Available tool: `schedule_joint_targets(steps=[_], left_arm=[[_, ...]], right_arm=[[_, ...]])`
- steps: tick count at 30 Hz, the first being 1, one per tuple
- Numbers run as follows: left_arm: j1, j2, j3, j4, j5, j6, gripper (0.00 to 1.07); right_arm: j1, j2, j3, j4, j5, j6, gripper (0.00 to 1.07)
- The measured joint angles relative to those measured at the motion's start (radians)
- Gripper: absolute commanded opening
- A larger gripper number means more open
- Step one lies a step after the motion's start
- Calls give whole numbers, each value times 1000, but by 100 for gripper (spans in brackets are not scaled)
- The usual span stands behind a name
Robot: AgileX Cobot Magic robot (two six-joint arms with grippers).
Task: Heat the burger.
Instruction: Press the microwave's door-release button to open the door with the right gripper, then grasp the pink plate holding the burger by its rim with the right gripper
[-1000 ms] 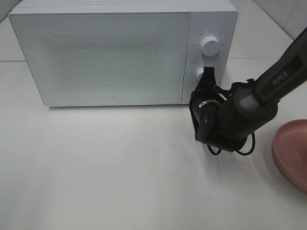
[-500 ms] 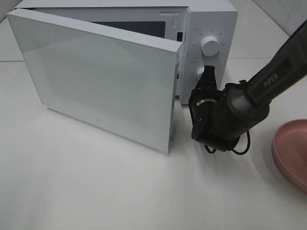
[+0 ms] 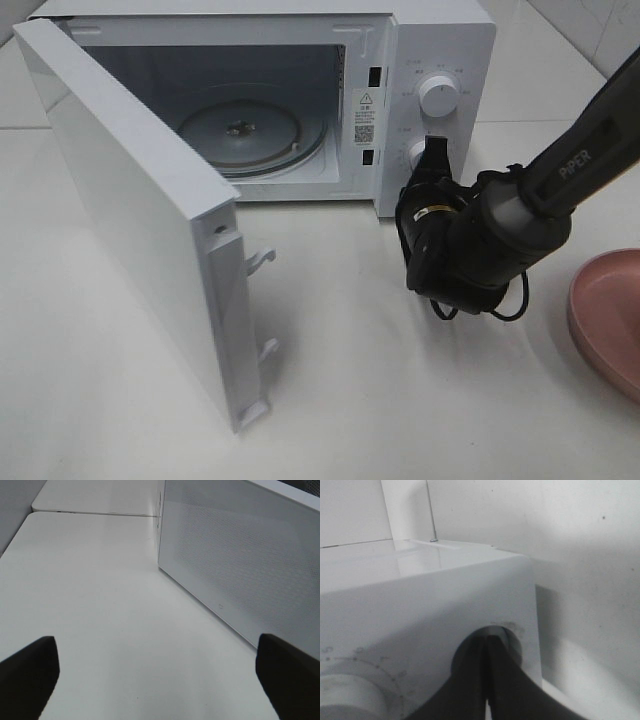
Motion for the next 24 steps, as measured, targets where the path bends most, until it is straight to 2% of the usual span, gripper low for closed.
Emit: schedule_joint_targets(steps=[16, 24], left_arm=[[0, 0, 0, 0, 0, 0, 100], [0, 0, 0, 0, 0, 0, 100]], right_arm=[[-5, -133, 113, -123, 82, -16, 0], [-5, -224, 201, -139, 208, -143, 0]])
